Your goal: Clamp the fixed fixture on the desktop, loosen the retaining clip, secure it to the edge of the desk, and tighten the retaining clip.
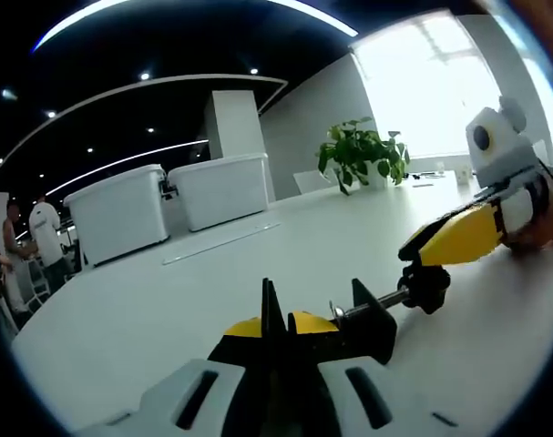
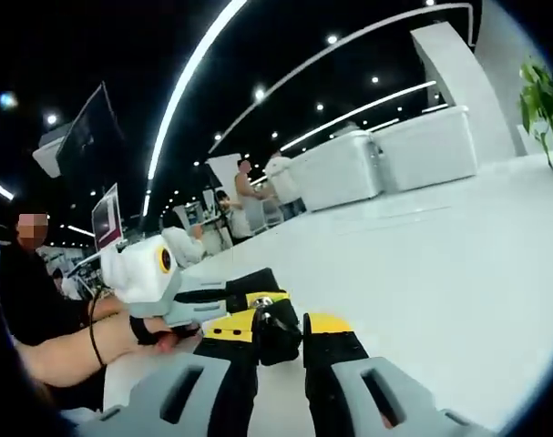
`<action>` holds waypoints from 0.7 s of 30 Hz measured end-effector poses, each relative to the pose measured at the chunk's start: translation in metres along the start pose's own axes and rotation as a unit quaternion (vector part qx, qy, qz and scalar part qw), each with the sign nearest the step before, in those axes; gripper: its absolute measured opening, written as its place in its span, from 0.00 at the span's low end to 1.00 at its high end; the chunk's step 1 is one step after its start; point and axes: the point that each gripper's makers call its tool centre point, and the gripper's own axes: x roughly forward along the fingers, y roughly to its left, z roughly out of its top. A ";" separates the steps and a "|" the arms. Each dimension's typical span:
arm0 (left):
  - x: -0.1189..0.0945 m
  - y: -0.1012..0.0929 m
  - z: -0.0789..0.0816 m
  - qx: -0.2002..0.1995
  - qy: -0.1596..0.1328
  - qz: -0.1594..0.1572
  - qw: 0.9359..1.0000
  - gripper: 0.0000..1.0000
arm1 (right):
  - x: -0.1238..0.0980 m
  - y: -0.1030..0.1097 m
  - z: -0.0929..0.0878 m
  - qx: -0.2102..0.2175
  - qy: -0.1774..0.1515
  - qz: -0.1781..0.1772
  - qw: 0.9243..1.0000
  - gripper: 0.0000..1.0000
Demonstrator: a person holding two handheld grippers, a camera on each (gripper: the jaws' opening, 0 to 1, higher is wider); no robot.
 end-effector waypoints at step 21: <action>-0.001 -0.001 0.001 0.004 -0.003 0.002 1.000 0.07 | -0.003 0.016 0.008 -0.205 -0.044 -0.019 0.978 0.09</action>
